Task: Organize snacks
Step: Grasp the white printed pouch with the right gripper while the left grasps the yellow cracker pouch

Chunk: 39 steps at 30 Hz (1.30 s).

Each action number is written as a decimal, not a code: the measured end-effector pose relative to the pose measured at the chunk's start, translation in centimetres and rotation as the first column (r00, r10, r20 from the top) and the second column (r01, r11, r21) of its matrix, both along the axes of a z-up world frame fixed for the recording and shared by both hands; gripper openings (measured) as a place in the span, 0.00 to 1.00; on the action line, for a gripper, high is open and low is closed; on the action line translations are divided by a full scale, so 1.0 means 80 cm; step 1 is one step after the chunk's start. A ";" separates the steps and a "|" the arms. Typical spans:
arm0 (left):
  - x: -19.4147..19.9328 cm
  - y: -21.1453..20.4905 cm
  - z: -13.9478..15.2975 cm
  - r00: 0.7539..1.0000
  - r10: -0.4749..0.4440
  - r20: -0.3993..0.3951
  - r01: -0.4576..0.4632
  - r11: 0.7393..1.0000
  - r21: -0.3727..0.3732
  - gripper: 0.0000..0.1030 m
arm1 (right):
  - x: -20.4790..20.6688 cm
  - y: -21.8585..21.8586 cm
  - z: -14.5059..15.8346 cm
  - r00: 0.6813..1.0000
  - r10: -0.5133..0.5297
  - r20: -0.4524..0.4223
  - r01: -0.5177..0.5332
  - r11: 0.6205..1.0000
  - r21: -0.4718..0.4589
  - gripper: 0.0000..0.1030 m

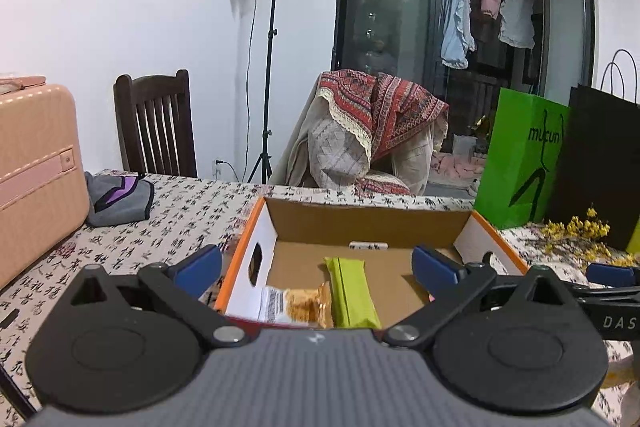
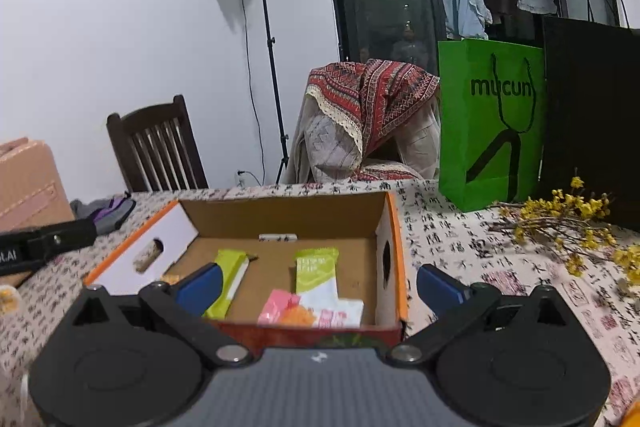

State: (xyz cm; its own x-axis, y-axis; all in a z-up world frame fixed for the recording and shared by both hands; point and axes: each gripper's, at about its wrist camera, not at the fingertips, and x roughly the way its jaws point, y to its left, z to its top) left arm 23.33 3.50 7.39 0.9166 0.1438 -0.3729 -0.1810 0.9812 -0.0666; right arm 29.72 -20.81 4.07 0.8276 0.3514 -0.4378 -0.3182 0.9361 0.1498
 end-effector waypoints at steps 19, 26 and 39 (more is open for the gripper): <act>-0.082 0.018 -0.025 0.996 -0.029 -0.086 0.028 0.999 -0.016 1.00 | -0.096 -0.006 -0.044 0.990 0.010 -0.142 -0.027 0.993 -0.116 0.98; -0.109 0.026 -0.050 0.992 -0.036 -0.122 0.034 0.999 -0.018 1.00 | -0.108 -0.018 -0.077 0.971 0.004 -0.237 -0.026 0.996 -0.088 0.92; -0.128 0.050 -0.081 0.985 0.001 -0.175 -0.012 0.998 -0.062 1.00 | -0.103 -0.033 -0.097 0.959 0.050 -0.278 -0.045 0.999 0.023 0.63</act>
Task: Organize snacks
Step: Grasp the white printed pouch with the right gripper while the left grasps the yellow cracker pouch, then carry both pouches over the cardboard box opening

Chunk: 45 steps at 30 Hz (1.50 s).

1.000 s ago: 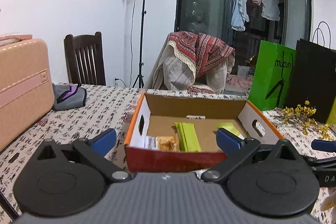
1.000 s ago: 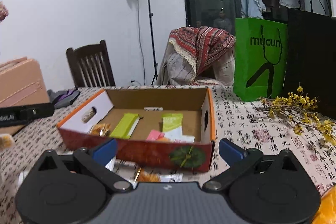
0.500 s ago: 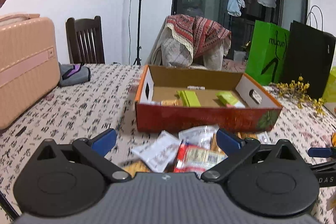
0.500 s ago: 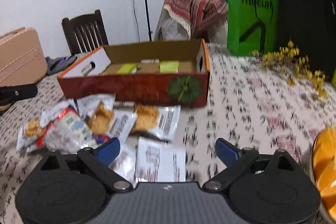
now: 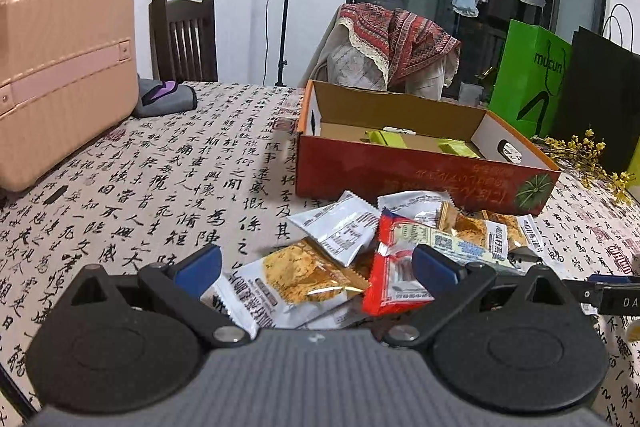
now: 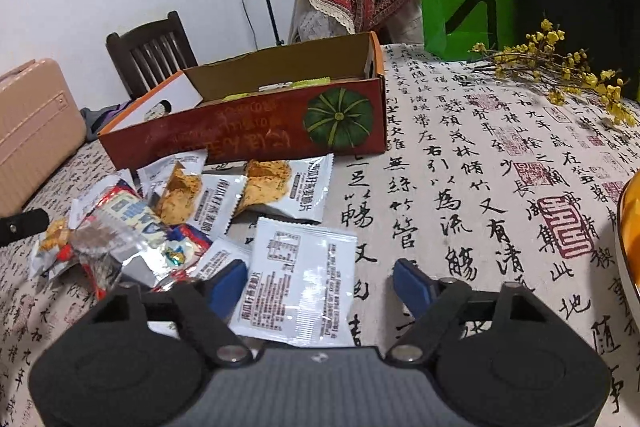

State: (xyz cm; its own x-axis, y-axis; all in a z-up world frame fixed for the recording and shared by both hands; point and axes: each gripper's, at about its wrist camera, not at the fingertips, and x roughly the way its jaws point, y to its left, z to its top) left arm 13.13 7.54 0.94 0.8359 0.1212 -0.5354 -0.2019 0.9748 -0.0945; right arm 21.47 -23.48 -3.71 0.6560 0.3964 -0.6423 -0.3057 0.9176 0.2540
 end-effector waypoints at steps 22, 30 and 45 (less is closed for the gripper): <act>0.014 0.018 -0.027 0.990 -0.030 -0.136 0.044 0.994 0.100 1.00 | -0.020 -0.012 0.010 0.985 -0.057 0.160 0.056 0.998 0.013 0.40; 0.038 0.022 -0.036 0.987 -0.047 -0.155 0.063 0.993 0.098 1.00 | -0.020 -0.013 0.009 0.985 -0.063 0.159 0.061 0.998 0.015 0.40; 0.018 0.034 -0.032 0.994 -0.040 -0.102 0.043 0.999 0.022 0.59 | -0.019 -0.011 0.007 0.985 -0.056 0.165 0.055 0.998 0.008 0.40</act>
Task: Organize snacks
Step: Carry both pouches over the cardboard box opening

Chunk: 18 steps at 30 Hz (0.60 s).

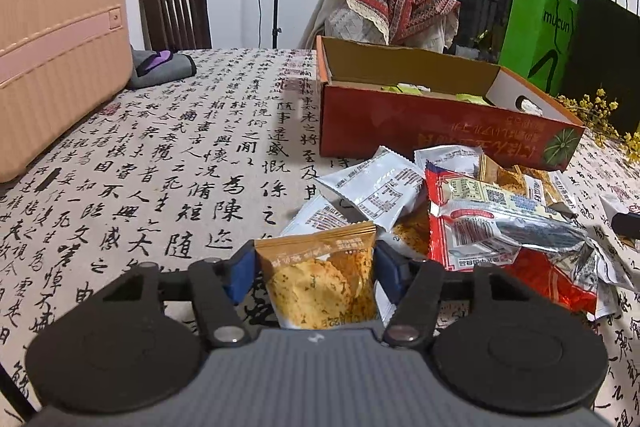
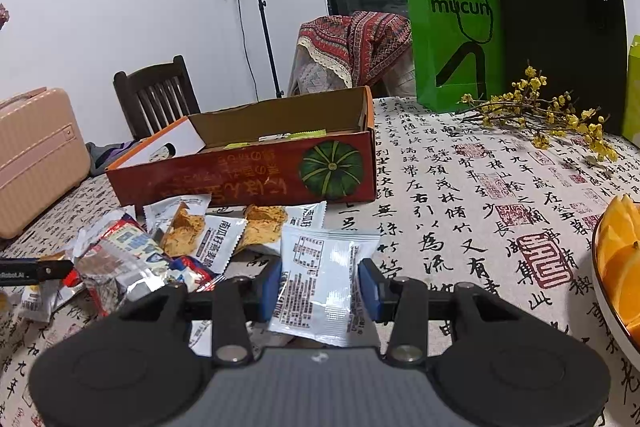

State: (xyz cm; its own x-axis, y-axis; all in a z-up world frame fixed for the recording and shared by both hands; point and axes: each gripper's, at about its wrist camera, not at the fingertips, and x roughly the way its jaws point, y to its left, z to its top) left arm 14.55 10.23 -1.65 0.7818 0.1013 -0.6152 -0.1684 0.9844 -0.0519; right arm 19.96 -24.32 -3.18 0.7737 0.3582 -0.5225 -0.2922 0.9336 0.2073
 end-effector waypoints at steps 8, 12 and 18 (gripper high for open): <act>-0.005 -0.004 0.000 1.000 0.024 -0.016 -0.024 1.000 0.017 0.71 | -0.002 0.000 0.001 1.000 0.000 0.005 0.000 1.000 -0.003 0.40; -0.011 -0.009 -0.002 0.998 0.053 -0.042 -0.051 0.998 0.035 0.76 | -0.002 0.000 0.001 1.000 0.000 0.006 0.000 1.000 -0.002 0.40; -0.026 -0.012 -0.003 0.996 0.067 -0.063 -0.067 0.998 0.011 0.48 | -0.003 0.000 0.001 1.000 0.001 0.007 -0.001 1.000 -0.002 0.40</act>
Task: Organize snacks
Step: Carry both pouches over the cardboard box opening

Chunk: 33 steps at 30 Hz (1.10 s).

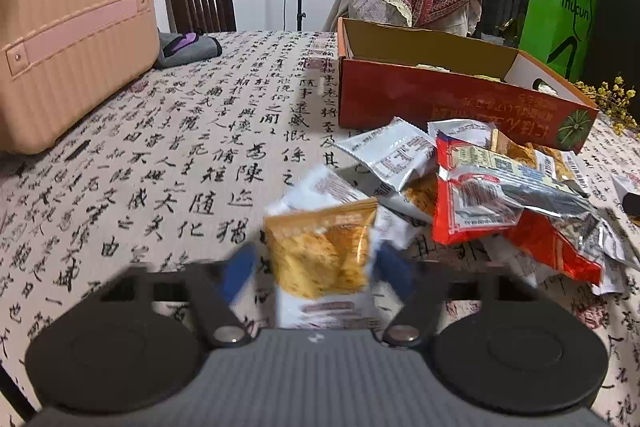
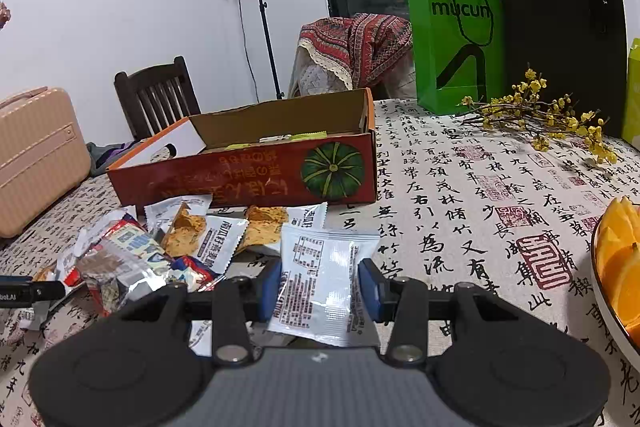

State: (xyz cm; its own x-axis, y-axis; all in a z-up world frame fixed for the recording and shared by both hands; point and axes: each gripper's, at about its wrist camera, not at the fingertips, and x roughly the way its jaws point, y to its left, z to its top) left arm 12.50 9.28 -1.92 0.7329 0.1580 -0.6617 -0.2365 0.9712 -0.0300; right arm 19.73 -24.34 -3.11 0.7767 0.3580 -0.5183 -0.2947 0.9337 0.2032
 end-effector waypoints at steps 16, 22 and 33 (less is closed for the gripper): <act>-0.012 -0.008 0.059 0.988 -0.023 0.150 0.022 1.000 0.010 0.42 | -0.013 0.006 0.030 0.997 0.016 0.079 -0.015 1.000 -0.018 0.40; 0.018 -0.031 0.087 0.973 -0.088 0.211 0.083 0.996 0.032 0.42 | -0.001 0.014 0.061 0.991 0.019 0.132 -0.015 0.999 -0.033 0.40; 0.099 -0.064 0.119 0.962 -0.126 0.241 0.127 0.992 0.010 0.42 | 0.062 0.042 0.100 0.986 0.018 0.168 -0.013 1.000 -0.028 0.40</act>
State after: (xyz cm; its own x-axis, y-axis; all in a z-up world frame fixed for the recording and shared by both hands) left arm 20.40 4.20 7.64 0.8842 0.0511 -0.4642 -0.0973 0.9923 -0.0760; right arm 24.69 -20.97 4.88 0.8480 0.3585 -0.3904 -0.3372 0.9332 0.1245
